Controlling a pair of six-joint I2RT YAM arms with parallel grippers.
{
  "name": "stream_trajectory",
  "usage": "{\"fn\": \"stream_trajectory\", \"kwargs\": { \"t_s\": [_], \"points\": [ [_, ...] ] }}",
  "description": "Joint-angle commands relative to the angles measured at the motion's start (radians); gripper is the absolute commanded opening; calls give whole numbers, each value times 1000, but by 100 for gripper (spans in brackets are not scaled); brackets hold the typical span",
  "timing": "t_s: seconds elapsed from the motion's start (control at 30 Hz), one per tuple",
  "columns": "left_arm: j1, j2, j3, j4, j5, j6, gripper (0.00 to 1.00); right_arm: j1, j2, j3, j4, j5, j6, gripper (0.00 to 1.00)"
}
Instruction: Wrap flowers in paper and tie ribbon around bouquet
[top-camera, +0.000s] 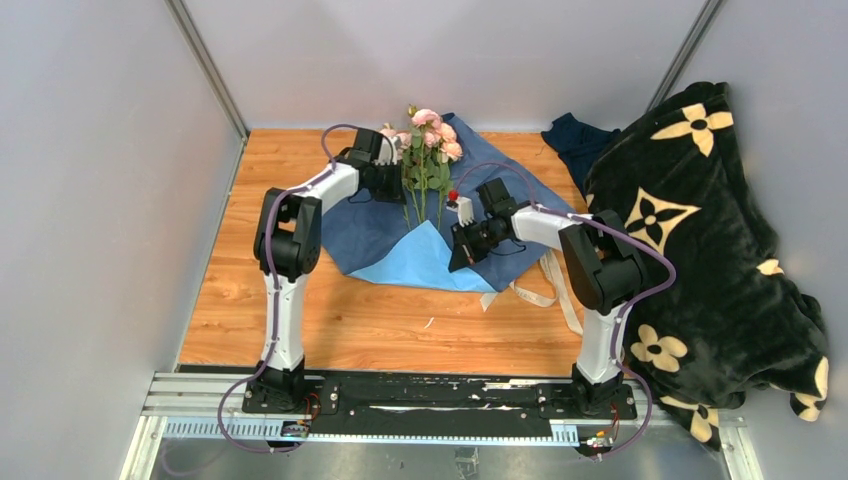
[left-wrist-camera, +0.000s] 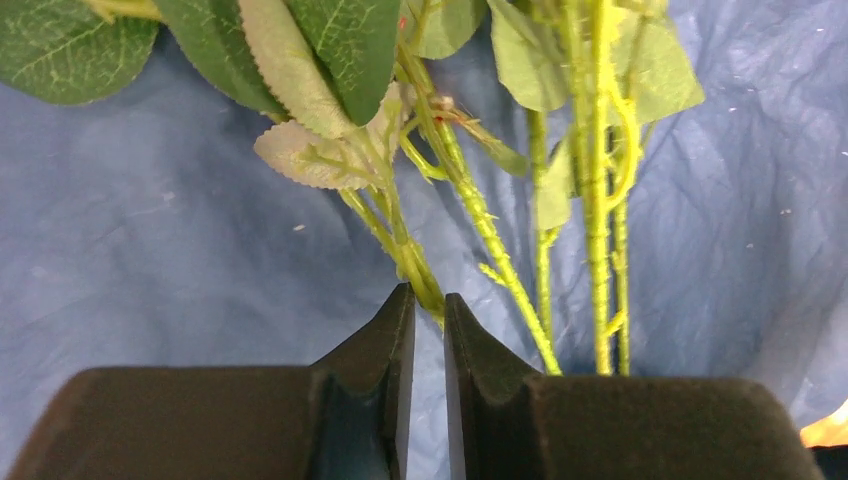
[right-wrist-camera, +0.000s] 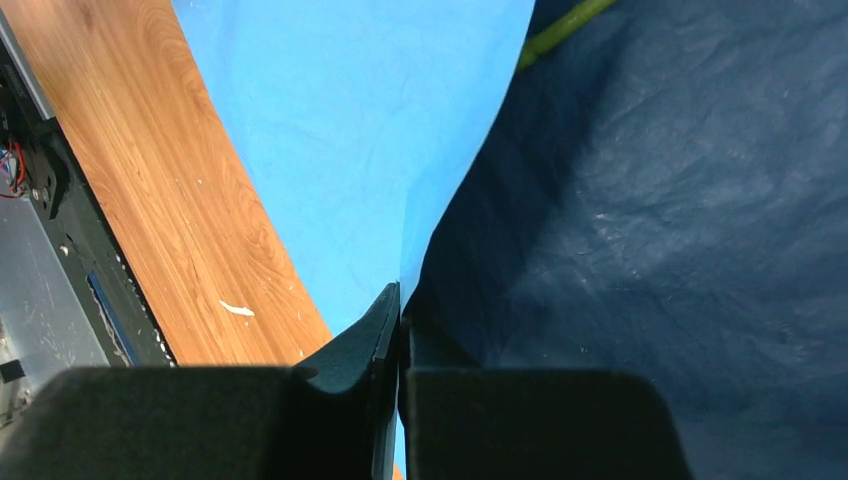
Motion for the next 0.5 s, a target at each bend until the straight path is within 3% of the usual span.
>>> {"fn": "stream_trajectory", "kwargs": {
  "t_s": [0.0, 0.23, 0.37, 0.47],
  "points": [
    [-71, 28, 45, 58, 42, -29, 16, 4, 18, 67, -91, -5, -77, 3],
    [-102, 50, 72, 36, 15, 4, 16, -4, 8, 99, -94, 7, -62, 2],
    [-97, -25, 22, -18, 36, 54, 37, -7, 18, 117, -95, 47, -34, 0],
    [-77, -163, -32, -42, 45, 139, 61, -24, 14, 103, -104, 107, 6, 0]
  ]
}}
